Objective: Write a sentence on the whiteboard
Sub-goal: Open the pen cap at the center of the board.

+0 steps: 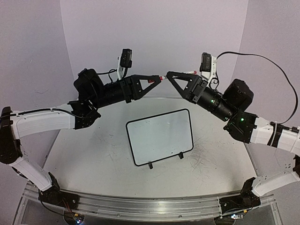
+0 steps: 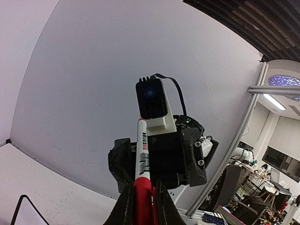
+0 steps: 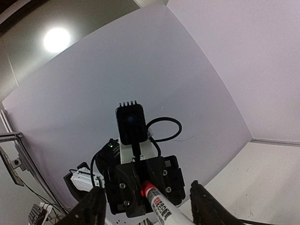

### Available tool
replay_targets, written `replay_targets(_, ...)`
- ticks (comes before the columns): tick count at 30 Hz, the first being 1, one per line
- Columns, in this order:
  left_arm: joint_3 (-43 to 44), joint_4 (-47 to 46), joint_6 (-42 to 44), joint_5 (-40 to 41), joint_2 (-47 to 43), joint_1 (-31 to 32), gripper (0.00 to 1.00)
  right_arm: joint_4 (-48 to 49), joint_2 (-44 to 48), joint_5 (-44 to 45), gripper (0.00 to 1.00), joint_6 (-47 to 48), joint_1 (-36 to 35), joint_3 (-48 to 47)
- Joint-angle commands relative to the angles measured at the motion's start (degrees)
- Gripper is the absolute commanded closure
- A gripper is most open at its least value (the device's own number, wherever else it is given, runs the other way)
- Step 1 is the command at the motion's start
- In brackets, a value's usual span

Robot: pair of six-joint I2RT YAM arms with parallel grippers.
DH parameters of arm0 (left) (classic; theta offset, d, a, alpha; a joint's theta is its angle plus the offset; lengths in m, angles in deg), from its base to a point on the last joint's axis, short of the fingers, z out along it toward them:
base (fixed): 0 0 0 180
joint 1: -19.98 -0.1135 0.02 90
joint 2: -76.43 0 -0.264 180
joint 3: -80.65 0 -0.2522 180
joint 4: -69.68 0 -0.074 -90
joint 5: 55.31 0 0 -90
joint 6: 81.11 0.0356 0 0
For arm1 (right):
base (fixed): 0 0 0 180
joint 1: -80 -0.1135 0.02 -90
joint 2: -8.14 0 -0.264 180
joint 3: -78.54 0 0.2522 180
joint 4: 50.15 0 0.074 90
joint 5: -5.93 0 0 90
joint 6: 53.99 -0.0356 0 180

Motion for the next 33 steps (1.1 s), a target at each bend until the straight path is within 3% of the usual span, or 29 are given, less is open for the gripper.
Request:
replay_targets(1, -0.12, -5.01, -1.02, 0.30, -1.12, 0.41, 1.00, 5.98, -0.72, -1.57, 0.54, -0.14, 0.03, -1.83)
replay_targets(4, -0.18, -5.17, -1.06, 0.08, -0.92, 0.41, 1.00, 6.53, -0.80, -1.76, 0.79, 0.06, 0.03, -1.97)
replay_targets(5, -0.28, -5.19, -1.02, 0.07, -0.89, 0.38, 1.00, 6.78, -0.80, -1.80, 0.82, 0.08, 0.02, -1.98)
replay_targets(12, -0.56, -5.16, -1.39, -0.21, -0.62, 0.40, 1.00, 6.94, -1.89, -4.23, 0.74, 0.41, 0.05, -2.87)
replay_targets(24, -0.68, -5.28, -2.10, -1.10, 0.21, 0.41, 1.00, 6.94, -2.54, -5.39, 0.80, 0.35, 0.43, -3.69)
replay_targets(33, -0.38, -5.24, -2.53, -2.08, 0.89, 0.39, 1.00, 7.03, -2.65, -5.23, 0.76, -0.42, 0.81, -3.86)
